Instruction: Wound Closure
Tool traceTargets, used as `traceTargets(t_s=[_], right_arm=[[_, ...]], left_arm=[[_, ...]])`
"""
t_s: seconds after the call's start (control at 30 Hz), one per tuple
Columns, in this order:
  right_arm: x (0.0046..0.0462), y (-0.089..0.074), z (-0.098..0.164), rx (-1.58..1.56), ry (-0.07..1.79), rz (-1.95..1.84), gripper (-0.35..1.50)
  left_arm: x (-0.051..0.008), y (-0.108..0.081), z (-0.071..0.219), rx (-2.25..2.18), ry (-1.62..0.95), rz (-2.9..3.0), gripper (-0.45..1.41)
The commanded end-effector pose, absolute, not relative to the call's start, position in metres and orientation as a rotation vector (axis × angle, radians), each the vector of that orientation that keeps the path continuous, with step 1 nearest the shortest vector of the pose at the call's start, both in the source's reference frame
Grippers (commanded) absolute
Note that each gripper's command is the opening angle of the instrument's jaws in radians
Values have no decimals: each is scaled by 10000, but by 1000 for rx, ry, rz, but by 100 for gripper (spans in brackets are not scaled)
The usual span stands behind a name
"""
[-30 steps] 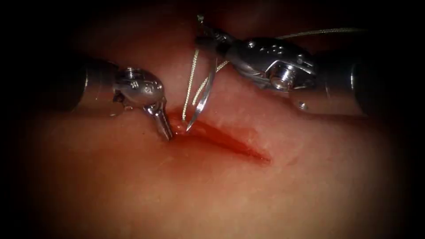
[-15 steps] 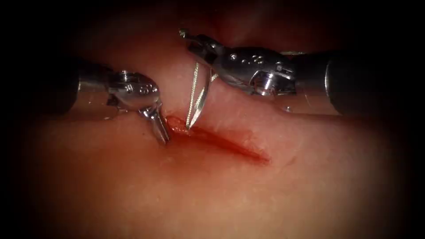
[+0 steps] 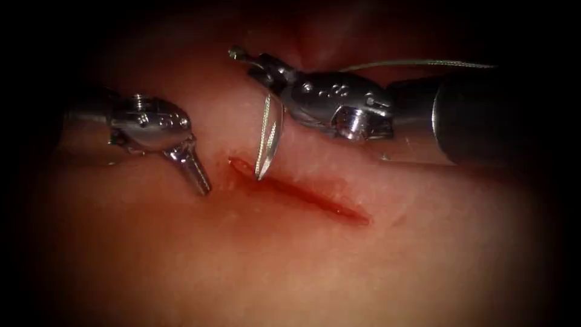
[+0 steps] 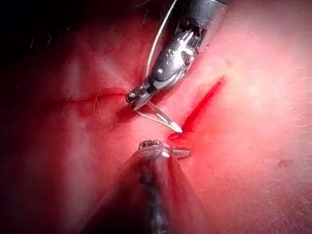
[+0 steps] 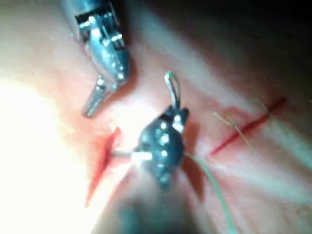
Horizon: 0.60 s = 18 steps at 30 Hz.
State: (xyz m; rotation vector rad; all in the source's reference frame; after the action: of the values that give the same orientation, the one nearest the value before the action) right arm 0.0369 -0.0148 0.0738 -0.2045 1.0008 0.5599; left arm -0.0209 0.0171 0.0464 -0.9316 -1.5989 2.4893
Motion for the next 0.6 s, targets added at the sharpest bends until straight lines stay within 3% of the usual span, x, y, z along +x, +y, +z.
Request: traceTargets(t_s=[0.03,0.6], right_arm=[[375,-150,745,-189,1013,574,-35],[356,-155,741,-237,1015,760,-35]], left_arm=[[-214,169,468,-936,-1589,2489,-28],[-216,136,452,-1020,-1491,2438,-30]])
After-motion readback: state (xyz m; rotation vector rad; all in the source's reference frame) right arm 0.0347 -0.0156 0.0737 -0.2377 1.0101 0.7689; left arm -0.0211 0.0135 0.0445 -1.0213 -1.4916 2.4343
